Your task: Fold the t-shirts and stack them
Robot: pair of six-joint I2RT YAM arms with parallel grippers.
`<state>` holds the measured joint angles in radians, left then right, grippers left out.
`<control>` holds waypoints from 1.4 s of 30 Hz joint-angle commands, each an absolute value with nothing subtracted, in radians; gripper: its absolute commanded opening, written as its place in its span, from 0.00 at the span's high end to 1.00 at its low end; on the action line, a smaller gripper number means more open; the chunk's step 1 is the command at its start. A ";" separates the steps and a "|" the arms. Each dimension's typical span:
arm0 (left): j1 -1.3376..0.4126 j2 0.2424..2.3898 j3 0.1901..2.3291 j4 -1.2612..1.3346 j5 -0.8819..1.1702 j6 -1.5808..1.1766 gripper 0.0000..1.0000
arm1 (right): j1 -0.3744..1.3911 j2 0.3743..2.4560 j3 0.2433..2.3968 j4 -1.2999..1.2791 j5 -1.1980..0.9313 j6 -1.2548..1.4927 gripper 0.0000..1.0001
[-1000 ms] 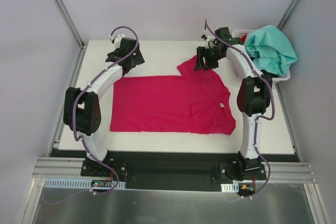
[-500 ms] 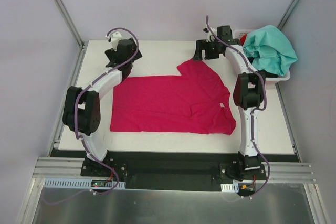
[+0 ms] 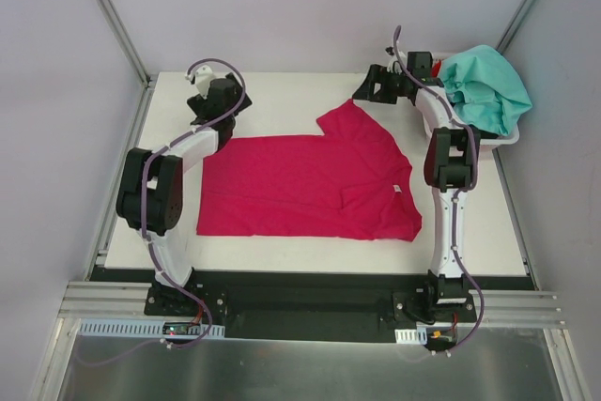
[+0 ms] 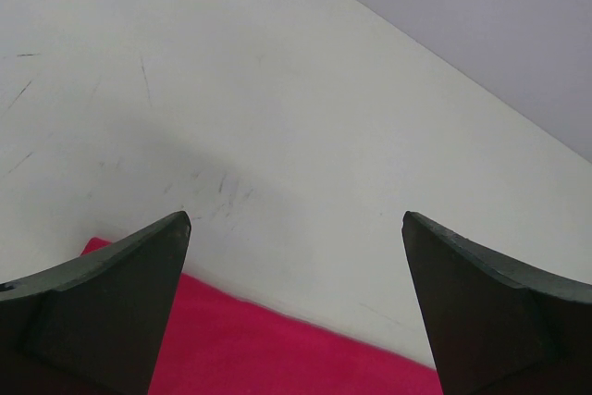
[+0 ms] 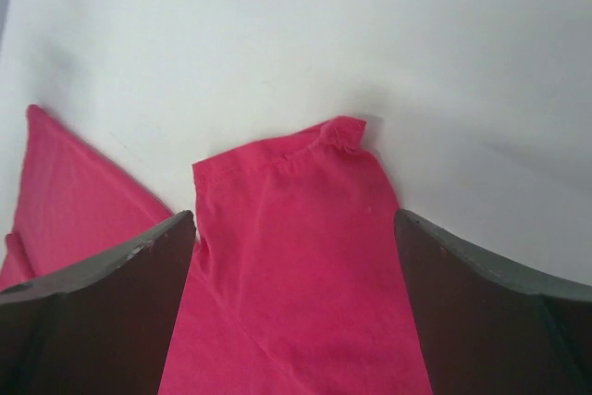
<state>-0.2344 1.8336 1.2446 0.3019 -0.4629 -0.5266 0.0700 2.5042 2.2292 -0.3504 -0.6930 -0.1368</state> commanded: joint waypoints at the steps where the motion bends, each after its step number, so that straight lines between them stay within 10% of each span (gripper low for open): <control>1: -0.215 1.838 1.212 0.382 -0.434 -0.595 0.01 | 0.041 2.560 2.276 -0.181 -0.859 -0.003 0.08; 42: -0.213 1.677 1.086 0.420 -0.449 -0.581 0.01 | 0.103 2.707 2.327 -0.048 -0.934 0.313 0.13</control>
<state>-0.2184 1.7374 1.0977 0.3840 -0.4282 -0.5880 0.0910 2.7071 2.2990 -0.0418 -0.9295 0.3279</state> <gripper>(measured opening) 0.991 0.873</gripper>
